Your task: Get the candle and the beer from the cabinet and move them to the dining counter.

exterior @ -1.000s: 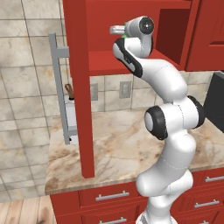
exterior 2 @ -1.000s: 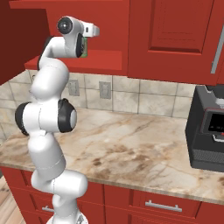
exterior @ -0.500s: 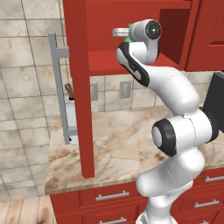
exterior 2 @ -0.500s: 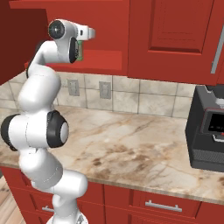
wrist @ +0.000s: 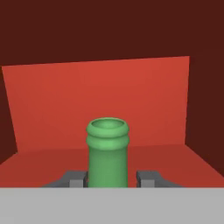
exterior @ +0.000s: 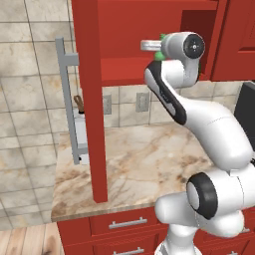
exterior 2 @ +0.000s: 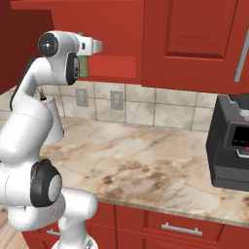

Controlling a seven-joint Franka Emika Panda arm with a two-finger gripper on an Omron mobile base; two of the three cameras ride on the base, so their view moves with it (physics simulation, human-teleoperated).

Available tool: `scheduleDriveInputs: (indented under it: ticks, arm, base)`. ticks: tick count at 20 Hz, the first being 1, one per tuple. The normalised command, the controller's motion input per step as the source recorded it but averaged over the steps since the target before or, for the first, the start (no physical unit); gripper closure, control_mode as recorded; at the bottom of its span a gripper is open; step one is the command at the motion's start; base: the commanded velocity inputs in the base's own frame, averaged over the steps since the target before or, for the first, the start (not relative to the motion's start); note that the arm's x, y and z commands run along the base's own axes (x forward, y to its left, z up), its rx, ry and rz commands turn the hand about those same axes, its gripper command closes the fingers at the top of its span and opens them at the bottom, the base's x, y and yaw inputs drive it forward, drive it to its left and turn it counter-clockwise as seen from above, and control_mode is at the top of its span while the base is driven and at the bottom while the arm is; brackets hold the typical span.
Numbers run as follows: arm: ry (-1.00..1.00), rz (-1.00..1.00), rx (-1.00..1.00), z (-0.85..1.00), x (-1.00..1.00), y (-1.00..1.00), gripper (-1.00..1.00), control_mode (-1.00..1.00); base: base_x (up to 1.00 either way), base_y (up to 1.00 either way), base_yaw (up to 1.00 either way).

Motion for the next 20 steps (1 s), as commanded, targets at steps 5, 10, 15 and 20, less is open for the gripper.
scheduleDriveInputs:
  ticks: [5,10,15,20]
  arm:
    - [0.02,-0.08,0.00,0.03,-1.00,-0.25,1.00,-1.00]
    - [0.13,-0.08,0.00,0.02,-1.00,-0.20,1.00,-1.00]
    - [0.17,-0.02,0.00,0.00,-1.00,-0.28,1.00,-1.00]
    - [0.08,-0.01,-0.01,-0.13,-0.89,-0.06,1.00,-1.00]
  base:
    - [0.00,0.00,0.00]
    - [0.00,0.00,0.00]
    - [0.00,0.00,0.00]
    - [0.00,0.00,0.00]
